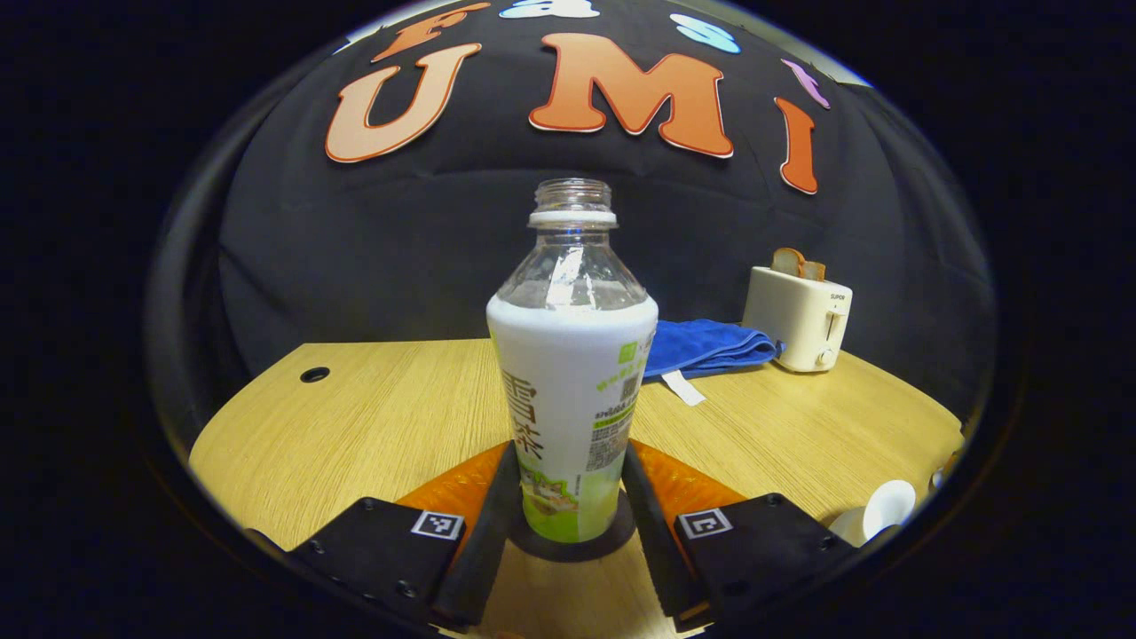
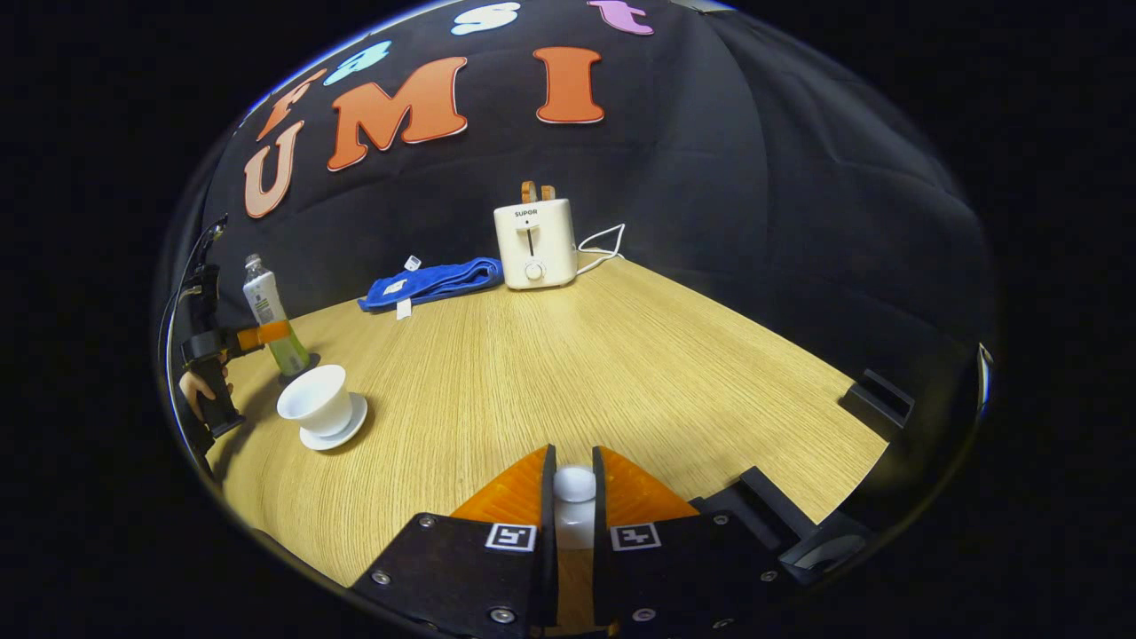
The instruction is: Open the teacup lid with one hand, grasp the water bottle and pour water into the teacup with the other hand; after pouring, place the water bottle on the coaster and then close the teacup lid.
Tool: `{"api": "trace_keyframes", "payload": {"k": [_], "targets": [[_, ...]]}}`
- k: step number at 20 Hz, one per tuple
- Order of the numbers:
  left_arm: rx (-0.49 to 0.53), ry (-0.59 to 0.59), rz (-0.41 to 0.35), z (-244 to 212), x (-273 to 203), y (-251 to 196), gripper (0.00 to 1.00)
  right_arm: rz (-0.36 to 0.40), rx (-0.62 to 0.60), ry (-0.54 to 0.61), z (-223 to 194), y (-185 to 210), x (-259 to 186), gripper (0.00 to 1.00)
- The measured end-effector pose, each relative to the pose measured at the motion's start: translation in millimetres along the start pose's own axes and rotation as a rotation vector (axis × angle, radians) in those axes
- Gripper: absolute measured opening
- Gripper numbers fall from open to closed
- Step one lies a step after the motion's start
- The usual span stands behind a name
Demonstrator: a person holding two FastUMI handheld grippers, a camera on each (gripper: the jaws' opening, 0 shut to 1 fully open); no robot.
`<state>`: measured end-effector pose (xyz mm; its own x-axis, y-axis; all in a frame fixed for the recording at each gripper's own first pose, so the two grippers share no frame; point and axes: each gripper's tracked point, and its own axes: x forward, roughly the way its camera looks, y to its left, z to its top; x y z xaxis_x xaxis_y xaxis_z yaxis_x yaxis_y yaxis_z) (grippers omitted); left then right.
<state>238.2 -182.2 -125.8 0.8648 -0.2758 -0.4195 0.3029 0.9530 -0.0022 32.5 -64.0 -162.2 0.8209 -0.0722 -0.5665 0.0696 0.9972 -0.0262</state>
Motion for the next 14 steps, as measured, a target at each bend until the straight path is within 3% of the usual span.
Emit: {"api": "trace_keyframes", "payload": {"k": [2, 4, 5, 7, 14], "targets": [[-0.001, 0.005, 0.003, -2.6, -5.8, 2.8, 0.8, 0.004, 0.0, -0.006, 2.7, 2.1, -1.8, 0.16], [0.003, 0.016, -0.008, -8.7, -11.9, -0.6, 0.82, 0.011, 0.001, -0.016, 6.6, 4.9, -3.6, 0.16], [0.013, 0.012, -0.012, -8.4, -18.2, -1.6, 0.92, 0.017, 0.001, -0.022, 9.4, 7.6, -4.7, 0.16], [0.038, -0.004, -0.013, -9.0, -32.7, -1.9, 0.96, 0.028, -0.003, -0.038, 15.8, 14.1, -7.9, 0.16], [0.063, -0.055, 0.013, -31.1, -115.7, 6.1, 0.98, 0.134, -0.043, -0.112, 47.2, 72.8, -21.2, 0.16]]}}
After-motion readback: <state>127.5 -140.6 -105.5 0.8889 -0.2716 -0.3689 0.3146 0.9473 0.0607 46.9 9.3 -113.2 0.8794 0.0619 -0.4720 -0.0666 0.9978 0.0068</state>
